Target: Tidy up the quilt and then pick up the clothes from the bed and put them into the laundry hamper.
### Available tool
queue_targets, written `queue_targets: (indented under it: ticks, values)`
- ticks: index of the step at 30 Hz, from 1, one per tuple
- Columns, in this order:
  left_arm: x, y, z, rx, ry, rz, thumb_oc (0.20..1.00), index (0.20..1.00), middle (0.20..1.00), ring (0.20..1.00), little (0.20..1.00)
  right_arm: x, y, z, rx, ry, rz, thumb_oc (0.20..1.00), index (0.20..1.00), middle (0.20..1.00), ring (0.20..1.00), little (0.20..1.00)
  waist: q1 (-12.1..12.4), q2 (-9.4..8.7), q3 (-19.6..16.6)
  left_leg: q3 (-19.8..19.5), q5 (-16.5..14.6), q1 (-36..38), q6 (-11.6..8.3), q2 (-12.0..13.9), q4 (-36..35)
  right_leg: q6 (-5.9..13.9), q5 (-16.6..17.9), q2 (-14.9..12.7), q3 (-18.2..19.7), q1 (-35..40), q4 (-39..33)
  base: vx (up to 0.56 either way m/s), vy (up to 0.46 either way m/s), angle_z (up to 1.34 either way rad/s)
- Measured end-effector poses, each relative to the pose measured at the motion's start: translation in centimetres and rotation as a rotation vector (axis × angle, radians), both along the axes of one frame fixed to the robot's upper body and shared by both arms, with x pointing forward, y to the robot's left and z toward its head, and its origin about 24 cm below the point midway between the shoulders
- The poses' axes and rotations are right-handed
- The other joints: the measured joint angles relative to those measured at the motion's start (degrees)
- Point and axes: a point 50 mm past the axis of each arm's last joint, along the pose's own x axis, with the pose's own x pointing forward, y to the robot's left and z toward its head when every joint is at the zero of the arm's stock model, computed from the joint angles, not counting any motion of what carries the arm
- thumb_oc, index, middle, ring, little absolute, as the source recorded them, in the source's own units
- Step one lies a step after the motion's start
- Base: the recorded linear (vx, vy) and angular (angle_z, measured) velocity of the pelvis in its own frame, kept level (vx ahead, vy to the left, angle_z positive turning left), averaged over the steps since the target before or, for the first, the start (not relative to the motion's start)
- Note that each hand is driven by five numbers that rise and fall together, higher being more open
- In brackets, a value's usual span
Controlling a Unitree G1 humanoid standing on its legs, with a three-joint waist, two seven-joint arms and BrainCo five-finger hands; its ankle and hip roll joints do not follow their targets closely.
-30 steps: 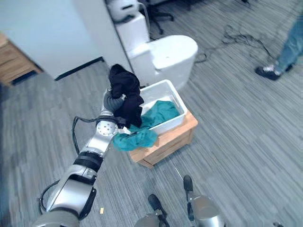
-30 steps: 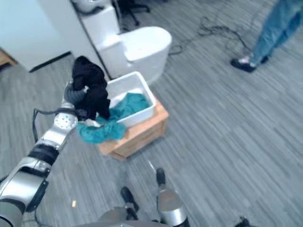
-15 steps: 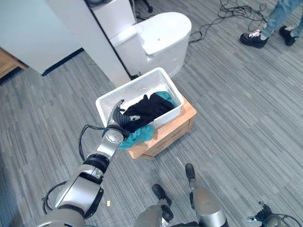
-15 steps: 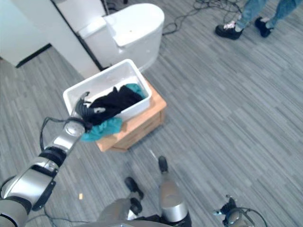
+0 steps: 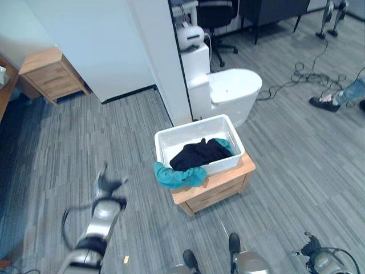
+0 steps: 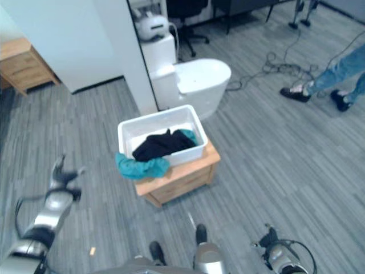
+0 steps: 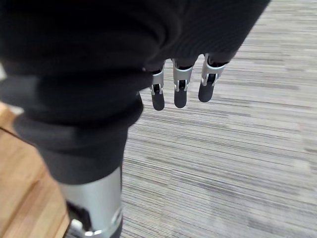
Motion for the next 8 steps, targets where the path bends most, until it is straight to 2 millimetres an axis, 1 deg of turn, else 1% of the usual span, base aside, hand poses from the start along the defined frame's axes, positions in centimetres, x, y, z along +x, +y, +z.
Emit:
queue_targets:
  ticks: [1, 2, 3, 4, 5, 6, 8]
  values:
    - [-1.2, 0.3, -0.8, -0.003, 0.043, 0.022, 1.000, 1.000, 1.000, 1.000, 1.000, 0.3, 0.3, -0.1, -0.002, 0.009, 0.015, 1.000, 1.000, 1.000, 1.000, 1.000, 0.73, -0.06, -0.13, -0.22, -0.02, -0.09, 0.05, -0.06, 0.00, 0.03, -0.02, -0.06, -0.15, 0.12, 0.01, 0.00, 0.000, 0.00]
    - [-4.2, 0.3, -3.1, -0.046, 0.175, 0.087, 1.000, 1.000, 1.000, 1.000, 1.000, 0.9, 0.8, 0.0, -0.003, 0.011, 0.048, 1.000, 1.000, 1.000, 1.000, 1.000, 0.86, -0.70, -0.60, -0.03, -0.25, 0.22, 0.10, -0.20, 0.01, 0.27, -0.28, -0.16, 0.19, 0.28, 0.00, 0.00, 0.000, 0.00]
    - [-6.3, -0.1, -4.3, -0.076, 0.250, 0.118, 1.000, 1.000, 1.000, 1.000, 1.000, 1.3, 1.2, 0.0, -0.001, 0.002, 0.065, 1.000, 1.000, 1.000, 1.000, 1.000, 1.40, -0.80, -0.84, -0.07, -0.28, 0.31, 0.16, -0.32, 0.00, 0.26, -0.28, -0.31, 0.16, 0.36, 0.01, 0.00, 0.000, 0.00]
    - [-9.4, -0.9, -6.1, -0.122, 0.362, 0.164, 1.000, 1.000, 1.000, 1.000, 1.000, 1.8, 1.6, 0.0, 0.003, 0.001, 0.092, 1.000, 1.000, 1.000, 1.000, 1.000, 1.89, -1.12, -1.07, -0.20, -0.32, 0.33, 0.22, -0.46, 0.00, 0.27, -0.27, -0.44, 0.15, 0.45, 0.03, 0.02, 0.018, 0.09]
    - [-11.3, -1.5, -7.0, -0.149, 0.433, 0.196, 1.000, 1.000, 1.000, 1.000, 1.000, 2.0, 1.8, 0.1, 0.003, 0.001, 0.106, 1.000, 1.000, 1.000, 1.000, 1.000, 2.02, -1.19, -1.13, -0.48, -0.33, 0.42, 0.24, -0.56, 0.00, 0.27, -0.27, -0.54, 0.02, 0.66, 0.03, 0.03, 0.019, 0.15]
    - [-13.8, -2.5, -8.0, -0.189, 0.526, 0.228, 1.000, 1.000, 1.000, 1.000, 1.000, 2.3, 1.9, 0.1, 0.007, -0.004, 0.111, 1.000, 1.000, 1.000, 1.000, 1.000, 2.09, -1.29, -1.37, -1.00, -0.33, 0.46, 0.26, -0.66, 0.01, 0.22, -0.33, -0.65, -0.21, 0.78, 0.16, 0.03, 0.023, 0.18]
    - [-16.0, -3.9, -8.8, -0.236, 0.597, 0.244, 1.000, 1.000, 1.000, 1.000, 1.000, 2.6, 2.0, 0.2, 0.011, -0.008, 0.114, 1.000, 1.000, 1.000, 1.000, 1.000, 2.68, -1.22, -1.86, -1.32, -0.33, 0.42, 0.27, -0.65, 0.01, 0.24, -0.61, -0.72, -0.51, 0.81, 0.44, 0.02, 0.022, 0.15]
